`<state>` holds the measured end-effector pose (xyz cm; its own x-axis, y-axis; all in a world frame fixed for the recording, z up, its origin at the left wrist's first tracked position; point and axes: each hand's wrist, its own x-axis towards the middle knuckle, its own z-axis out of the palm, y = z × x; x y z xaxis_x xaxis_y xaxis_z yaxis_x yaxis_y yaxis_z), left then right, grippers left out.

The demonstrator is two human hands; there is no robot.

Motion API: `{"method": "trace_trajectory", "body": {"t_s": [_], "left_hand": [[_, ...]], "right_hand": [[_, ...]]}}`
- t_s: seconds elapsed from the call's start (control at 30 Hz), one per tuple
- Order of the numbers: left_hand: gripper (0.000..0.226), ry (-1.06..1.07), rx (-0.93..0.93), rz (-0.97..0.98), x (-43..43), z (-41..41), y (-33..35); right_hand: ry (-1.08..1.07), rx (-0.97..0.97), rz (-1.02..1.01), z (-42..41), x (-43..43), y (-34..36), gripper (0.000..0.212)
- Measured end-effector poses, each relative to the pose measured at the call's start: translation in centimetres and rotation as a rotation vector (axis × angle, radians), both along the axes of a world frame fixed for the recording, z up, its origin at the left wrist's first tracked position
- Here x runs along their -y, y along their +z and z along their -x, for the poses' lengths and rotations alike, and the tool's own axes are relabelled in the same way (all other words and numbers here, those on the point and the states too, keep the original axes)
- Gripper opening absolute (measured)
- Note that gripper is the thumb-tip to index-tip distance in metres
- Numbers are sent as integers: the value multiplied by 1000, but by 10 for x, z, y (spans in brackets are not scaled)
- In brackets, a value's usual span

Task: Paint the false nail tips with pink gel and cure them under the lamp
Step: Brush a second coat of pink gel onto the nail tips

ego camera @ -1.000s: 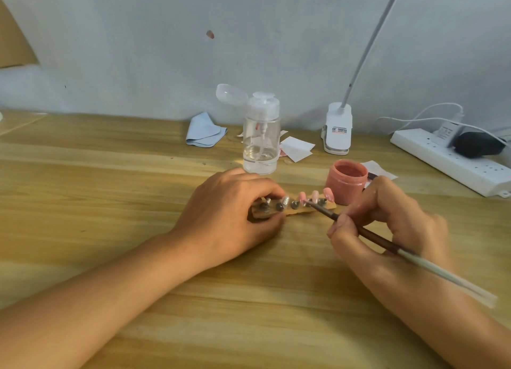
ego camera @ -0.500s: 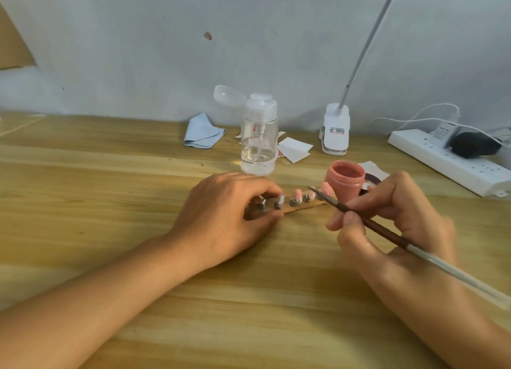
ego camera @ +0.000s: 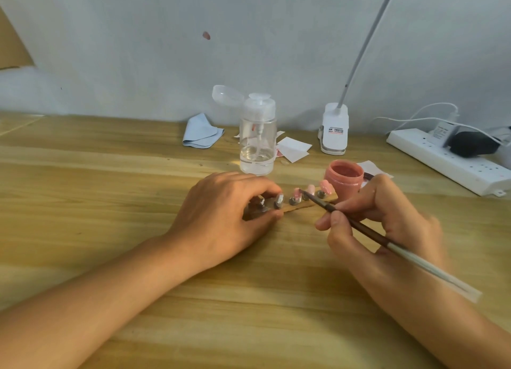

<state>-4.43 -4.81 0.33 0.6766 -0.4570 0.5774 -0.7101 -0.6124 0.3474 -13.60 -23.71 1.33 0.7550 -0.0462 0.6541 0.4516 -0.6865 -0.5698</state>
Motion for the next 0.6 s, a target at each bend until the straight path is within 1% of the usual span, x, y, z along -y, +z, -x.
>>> {"method": "trace_trajectory", "body": {"t_s": [0.27, 0.6], "left_hand": [[22, -9, 8, -4, 0, 0, 0], [19, -17, 25, -10, -1, -1, -1]], "right_hand": [[2, -25, -16, 1, 1, 0, 11], [-13, 5, -20, 1, 0, 0, 11]]}}
